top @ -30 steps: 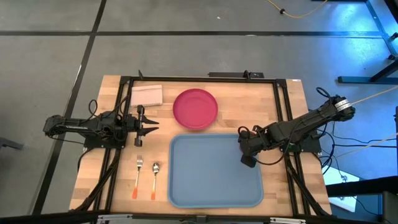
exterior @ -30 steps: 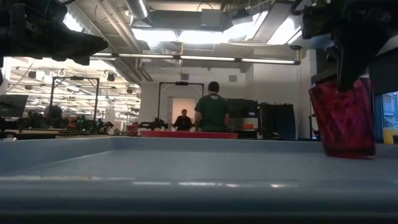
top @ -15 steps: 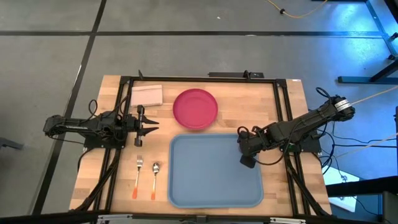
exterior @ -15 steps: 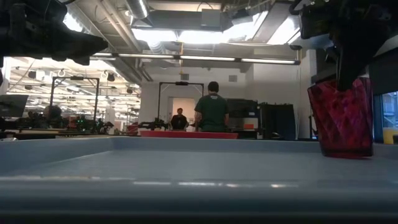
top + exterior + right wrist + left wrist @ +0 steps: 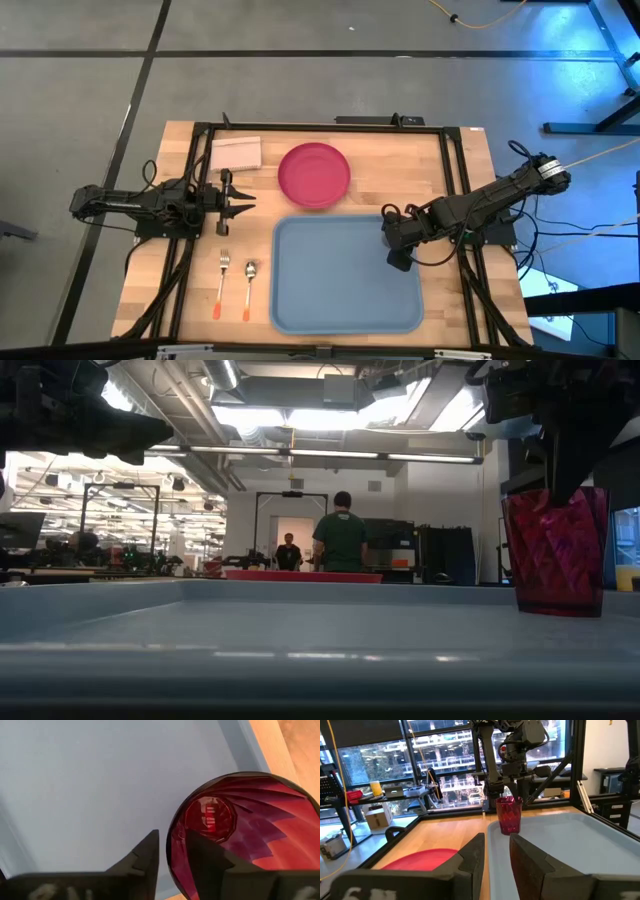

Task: Pick and place plate/cup/fork/spoon on tray
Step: Put the red cup on the top right of the blue tray, then put the pink plate in the middle of the blue tray

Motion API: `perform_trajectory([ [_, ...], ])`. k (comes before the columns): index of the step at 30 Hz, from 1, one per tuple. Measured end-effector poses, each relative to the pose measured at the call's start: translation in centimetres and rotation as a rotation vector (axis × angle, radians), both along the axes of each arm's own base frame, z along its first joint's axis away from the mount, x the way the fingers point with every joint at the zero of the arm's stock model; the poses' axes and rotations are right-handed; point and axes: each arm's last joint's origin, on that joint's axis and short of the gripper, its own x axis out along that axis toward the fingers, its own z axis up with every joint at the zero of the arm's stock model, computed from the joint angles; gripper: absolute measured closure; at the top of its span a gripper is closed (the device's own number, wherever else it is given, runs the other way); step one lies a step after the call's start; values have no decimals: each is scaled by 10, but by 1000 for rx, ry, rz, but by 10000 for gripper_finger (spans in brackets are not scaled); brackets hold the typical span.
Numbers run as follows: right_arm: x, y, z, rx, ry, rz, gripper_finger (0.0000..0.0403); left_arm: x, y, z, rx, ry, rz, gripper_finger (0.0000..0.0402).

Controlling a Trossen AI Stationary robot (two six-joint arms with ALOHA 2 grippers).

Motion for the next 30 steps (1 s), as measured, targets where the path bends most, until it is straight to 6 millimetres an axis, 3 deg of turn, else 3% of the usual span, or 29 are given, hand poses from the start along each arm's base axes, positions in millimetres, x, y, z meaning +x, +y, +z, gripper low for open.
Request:
perform_trajectory([
  [6, 2, 0, 4, 3, -11, -2, 292, 0, 0, 0, 0, 0, 0, 318],
  [13, 9, 1, 42, 11, -72, 27, 293, 0, 0, 0, 0, 0, 0, 318],
  [22, 3, -4, 92, -80, -82, 18, 293, 0, 0, 0, 0, 0, 0, 318],
  [30, 0, -7, 108, -176, -101, 104, 293, 0, 0, 0, 0, 0, 0, 318],
])
